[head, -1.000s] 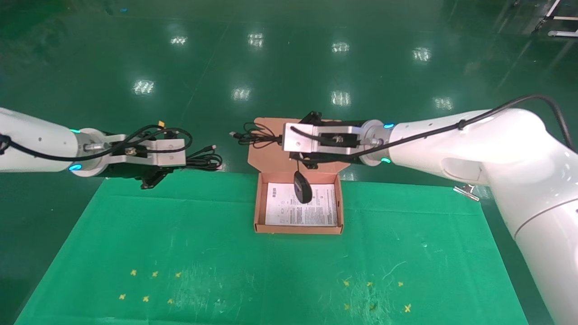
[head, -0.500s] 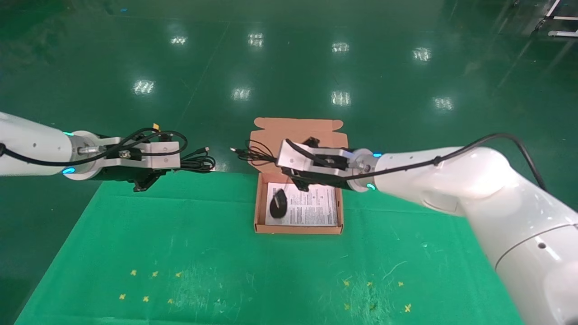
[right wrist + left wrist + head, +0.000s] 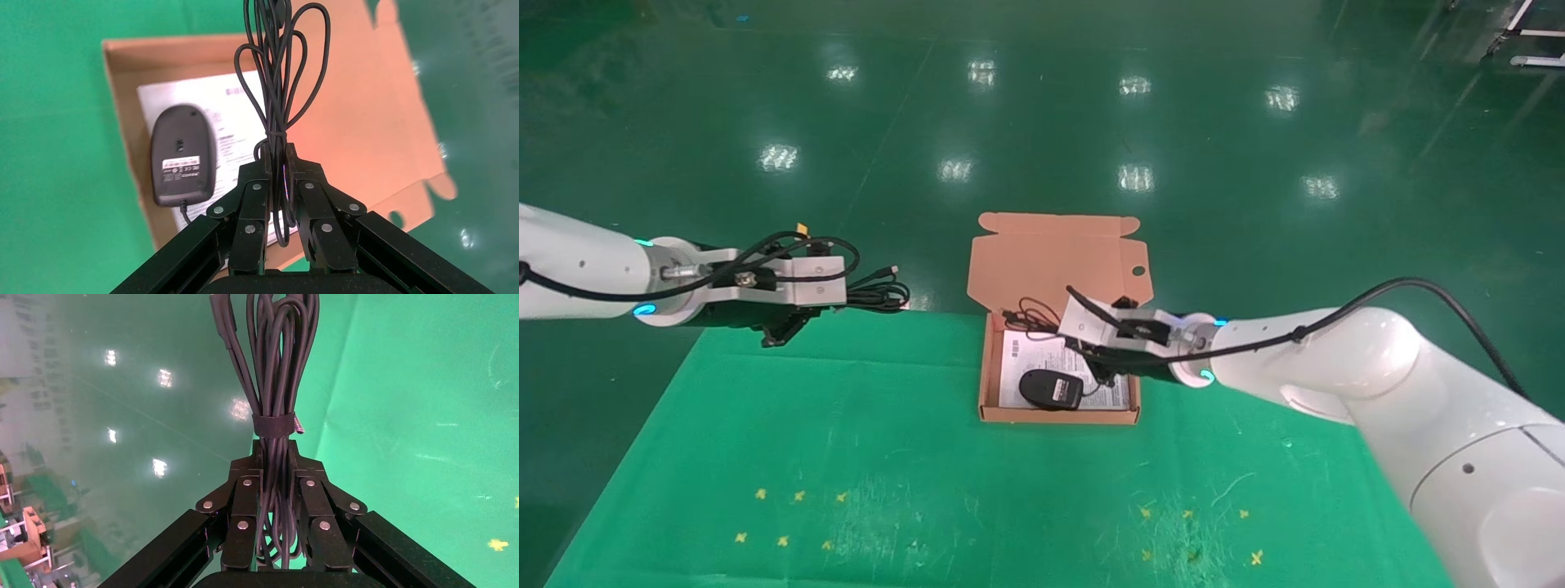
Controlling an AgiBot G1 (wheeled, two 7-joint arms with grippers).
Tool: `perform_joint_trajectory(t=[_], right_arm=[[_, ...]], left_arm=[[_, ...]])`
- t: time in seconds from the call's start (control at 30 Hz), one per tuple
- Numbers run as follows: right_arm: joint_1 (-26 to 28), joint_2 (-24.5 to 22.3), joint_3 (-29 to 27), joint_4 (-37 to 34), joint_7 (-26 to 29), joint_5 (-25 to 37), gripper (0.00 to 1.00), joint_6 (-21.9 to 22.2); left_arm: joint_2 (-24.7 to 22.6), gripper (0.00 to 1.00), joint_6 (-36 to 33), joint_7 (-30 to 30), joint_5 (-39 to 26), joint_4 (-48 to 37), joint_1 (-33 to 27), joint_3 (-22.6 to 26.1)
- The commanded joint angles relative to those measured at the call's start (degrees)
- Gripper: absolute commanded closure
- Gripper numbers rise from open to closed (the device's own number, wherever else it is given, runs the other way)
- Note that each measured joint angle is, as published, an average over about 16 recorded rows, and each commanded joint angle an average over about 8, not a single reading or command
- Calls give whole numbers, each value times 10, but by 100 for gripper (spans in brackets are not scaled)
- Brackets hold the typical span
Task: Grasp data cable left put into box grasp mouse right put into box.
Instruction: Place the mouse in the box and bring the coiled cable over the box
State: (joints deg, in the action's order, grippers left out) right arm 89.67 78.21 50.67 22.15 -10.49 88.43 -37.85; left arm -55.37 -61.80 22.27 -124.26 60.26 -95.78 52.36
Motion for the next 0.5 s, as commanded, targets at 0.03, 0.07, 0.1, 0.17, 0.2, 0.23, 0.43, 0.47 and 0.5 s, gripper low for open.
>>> perform_joint_trajectory(t=[0.03, 0.07, 0.1, 0.17, 0.2, 0.23, 0.43, 0.47, 0.5], right_arm=[[-3, 1, 11, -1, 9, -2, 100, 3], [-4, 1, 17, 1, 13, -4, 100, 6], [-5, 2, 23, 4, 18, -6, 100, 8], [-6, 2, 37, 9, 25, -9, 100, 13], [-6, 2, 44, 11, 29, -10, 100, 15], [-5, 2, 51, 13, 32, -12, 96, 17], [-2, 1, 81, 22, 47, -19, 24, 23], [-2, 0, 83, 23, 48, -20, 11, 23], [-2, -1, 85, 25, 48, -22, 3, 22]], left_arm=[[0, 100, 0, 0, 0, 0, 0, 0], [0, 100, 0, 0, 0, 0, 0, 0], [0, 100, 0, 0, 0, 0, 0, 0], [0, 100, 0, 1, 0, 1, 0, 0], [0, 100, 0, 1, 0, 1, 0, 0], [0, 100, 0, 1, 0, 1, 0, 0], [0, 100, 0, 1, 0, 1, 0, 0], [0, 100, 0, 1, 0, 1, 0, 0], [0, 100, 0, 1, 0, 1, 1, 0]])
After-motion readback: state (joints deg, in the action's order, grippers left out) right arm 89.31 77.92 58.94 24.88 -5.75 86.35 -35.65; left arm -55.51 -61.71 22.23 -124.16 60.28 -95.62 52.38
